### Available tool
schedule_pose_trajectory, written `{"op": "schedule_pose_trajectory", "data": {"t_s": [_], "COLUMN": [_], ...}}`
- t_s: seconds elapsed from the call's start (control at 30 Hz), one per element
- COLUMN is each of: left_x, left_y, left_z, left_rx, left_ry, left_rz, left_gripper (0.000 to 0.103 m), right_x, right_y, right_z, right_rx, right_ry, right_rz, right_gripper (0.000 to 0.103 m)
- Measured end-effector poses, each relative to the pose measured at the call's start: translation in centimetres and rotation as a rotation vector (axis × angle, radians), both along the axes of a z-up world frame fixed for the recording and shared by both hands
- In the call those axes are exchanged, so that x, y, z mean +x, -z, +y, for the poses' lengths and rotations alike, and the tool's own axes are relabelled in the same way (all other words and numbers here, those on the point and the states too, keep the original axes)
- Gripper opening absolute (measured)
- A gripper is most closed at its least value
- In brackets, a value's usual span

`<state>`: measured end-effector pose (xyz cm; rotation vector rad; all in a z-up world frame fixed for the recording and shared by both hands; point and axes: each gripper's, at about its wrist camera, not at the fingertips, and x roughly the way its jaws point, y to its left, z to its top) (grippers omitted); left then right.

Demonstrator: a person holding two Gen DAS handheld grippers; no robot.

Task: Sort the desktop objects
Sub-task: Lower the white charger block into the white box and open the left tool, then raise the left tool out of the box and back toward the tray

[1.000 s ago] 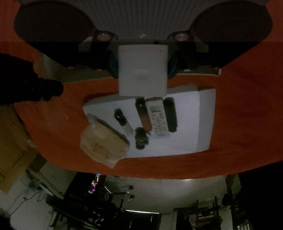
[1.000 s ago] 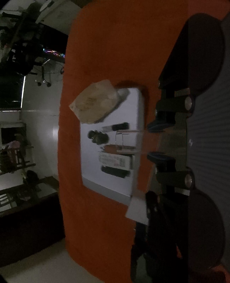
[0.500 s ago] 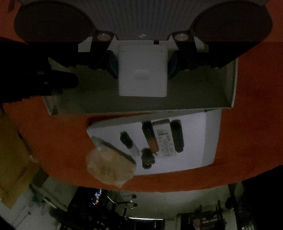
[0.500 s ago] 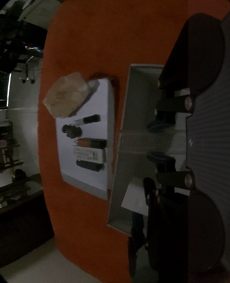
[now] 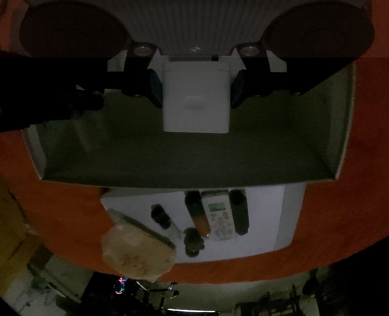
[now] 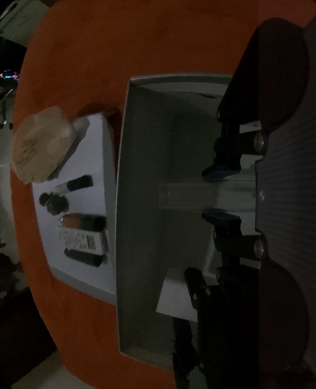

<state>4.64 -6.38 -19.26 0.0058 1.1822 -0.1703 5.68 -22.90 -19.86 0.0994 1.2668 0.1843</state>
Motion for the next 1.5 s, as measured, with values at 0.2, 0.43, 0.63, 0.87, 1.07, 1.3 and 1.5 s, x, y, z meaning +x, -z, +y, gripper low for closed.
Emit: {"op": "schedule_pose_trajectory", "data": {"t_s": [0.2,0.43,0.63,0.87,1.07,1.3,1.5], "left_x": [1.3,2.7,3.6,3.9,4.1,4.1,4.1], "left_y": [2.6,3.3,4.0,4.9,5.9,7.2,6.8], "left_z": [0.0,-0.1,0.1,-0.3,-0.7,-0.8,-1.0], "left_rx": [-0.024,-0.02,-0.009,0.005,0.027,0.048,0.074], "left_ry": [-0.034,-0.039,-0.055,-0.047,-0.043,-0.038,-0.024], "left_rz": [0.064,0.053,0.06,0.082,0.092,0.108,0.091], "left_gripper": [0.052,0.052,0.052,0.052,0.052,0.052,0.055], "right_x": [0.9,1.9,2.2,2.6,2.7,2.6,2.5], "right_y": [2.4,4.5,5.1,5.7,6.7,6.8,6.6], "right_z": [0.1,0.0,0.0,0.3,0.5,0.4,0.0], "right_rx": [-0.011,-0.025,-0.037,-0.053,-0.07,-0.067,-0.064], "right_ry": [0.02,0.035,0.044,0.041,0.032,0.043,0.063], "right_rz": [0.05,0.075,0.078,0.08,0.089,0.092,0.108], "right_gripper": [0.032,0.032,0.032,0.032,0.032,0.033,0.034]}}
